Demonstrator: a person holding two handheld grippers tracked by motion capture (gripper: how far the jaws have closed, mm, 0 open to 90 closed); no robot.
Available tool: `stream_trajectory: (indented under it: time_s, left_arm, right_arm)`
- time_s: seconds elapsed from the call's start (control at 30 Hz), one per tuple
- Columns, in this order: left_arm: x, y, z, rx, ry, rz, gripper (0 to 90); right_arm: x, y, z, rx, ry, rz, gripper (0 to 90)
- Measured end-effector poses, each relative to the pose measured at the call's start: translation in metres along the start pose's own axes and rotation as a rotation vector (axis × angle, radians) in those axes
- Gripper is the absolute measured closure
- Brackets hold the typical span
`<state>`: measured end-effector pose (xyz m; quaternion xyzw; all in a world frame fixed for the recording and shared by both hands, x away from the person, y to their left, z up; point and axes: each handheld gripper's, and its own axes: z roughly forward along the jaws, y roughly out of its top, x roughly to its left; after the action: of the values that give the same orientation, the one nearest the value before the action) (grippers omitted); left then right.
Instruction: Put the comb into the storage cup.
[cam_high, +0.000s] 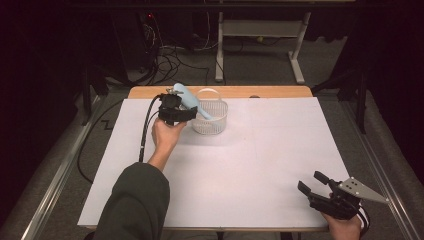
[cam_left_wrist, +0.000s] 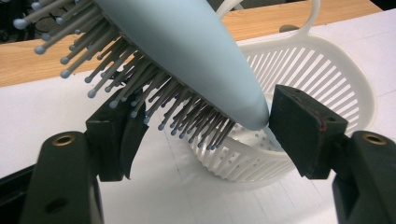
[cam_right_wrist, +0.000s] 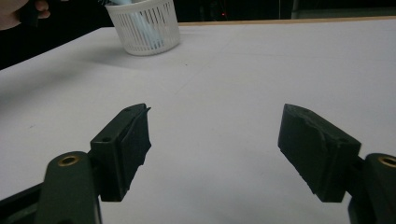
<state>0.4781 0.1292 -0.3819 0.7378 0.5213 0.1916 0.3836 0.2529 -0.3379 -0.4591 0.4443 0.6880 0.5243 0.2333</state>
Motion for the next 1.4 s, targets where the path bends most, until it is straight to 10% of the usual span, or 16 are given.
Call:
stream_trajectory:
  time_s: [1.4]
  left_arm:
    - [0.000,-0.010,-0.009,-0.002,-0.028,0.037,30.2]
  right_arm:
    - [0.000,0.000,0.000,-0.001,-0.002,0.001,25.9]
